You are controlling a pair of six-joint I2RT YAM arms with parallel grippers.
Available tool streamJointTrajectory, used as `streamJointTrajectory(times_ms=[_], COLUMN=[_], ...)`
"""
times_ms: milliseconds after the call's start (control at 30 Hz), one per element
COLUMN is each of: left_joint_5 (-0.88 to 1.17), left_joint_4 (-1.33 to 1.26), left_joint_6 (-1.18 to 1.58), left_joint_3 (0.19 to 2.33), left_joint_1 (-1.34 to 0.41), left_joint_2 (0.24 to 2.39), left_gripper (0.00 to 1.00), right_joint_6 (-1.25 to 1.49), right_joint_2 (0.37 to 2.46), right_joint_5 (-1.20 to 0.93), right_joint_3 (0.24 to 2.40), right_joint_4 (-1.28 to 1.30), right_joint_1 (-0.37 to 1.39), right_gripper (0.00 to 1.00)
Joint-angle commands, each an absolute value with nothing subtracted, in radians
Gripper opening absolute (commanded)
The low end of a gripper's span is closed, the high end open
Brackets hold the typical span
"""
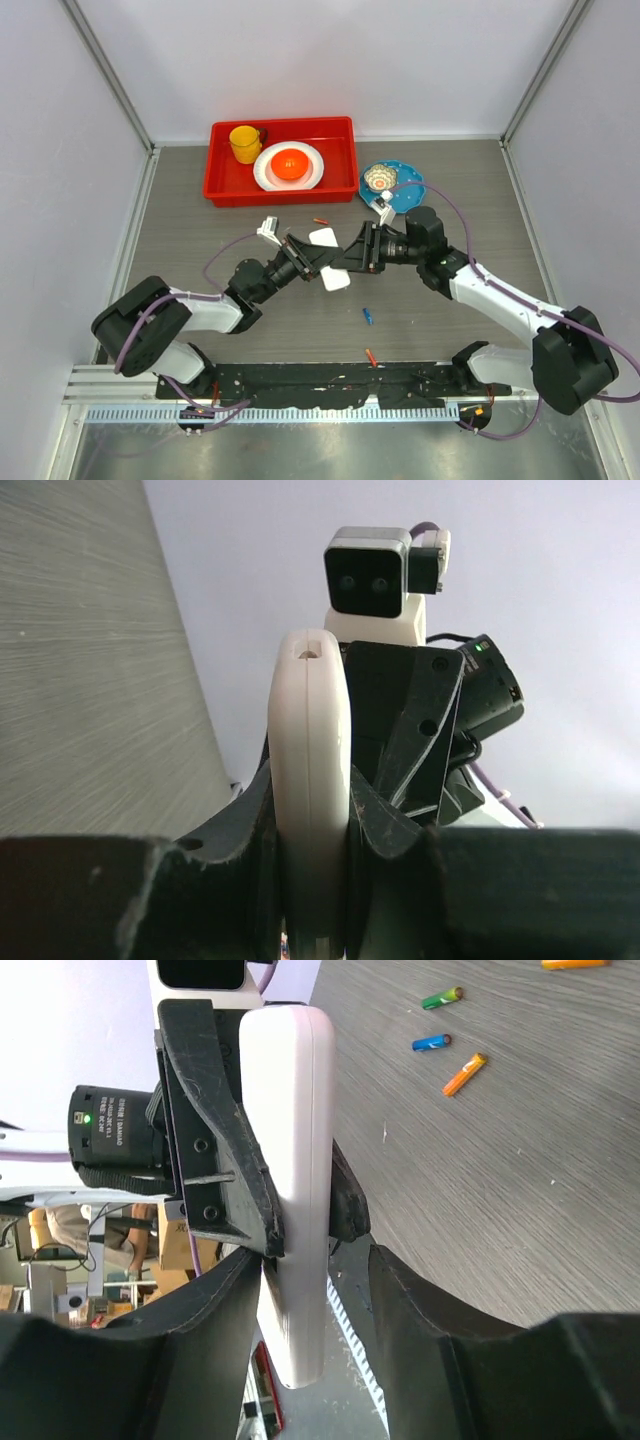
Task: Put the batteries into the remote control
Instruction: Load the battery cover into the remote control.
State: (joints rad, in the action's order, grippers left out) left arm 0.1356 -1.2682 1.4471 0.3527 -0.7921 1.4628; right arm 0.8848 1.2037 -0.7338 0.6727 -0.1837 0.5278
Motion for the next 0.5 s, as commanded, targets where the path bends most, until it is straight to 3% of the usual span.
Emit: streamJointTrajectory(times_ms=[0, 467], left_joint_5=[0.373, 0.396], left_joint_4=[-1.525, -1.419], left_joint_6=[1.436, 1.385], left_joint_3=[0.347, 0.377], left_joint_1=[-0.848, -0.776], left_joint_2=[1.422, 1.388], left_gripper=[0.0, 0.0], right_joint_6=[0.839, 0.821], right_joint_2=[1.16, 1.031], right_joint_5=[-0.667, -0.791], right_joint_3=[0.755, 0.695], right_joint_4=[-0.264, -0.192], right_joint_1=[0.506, 0.506], right_gripper=[0.55, 0.6])
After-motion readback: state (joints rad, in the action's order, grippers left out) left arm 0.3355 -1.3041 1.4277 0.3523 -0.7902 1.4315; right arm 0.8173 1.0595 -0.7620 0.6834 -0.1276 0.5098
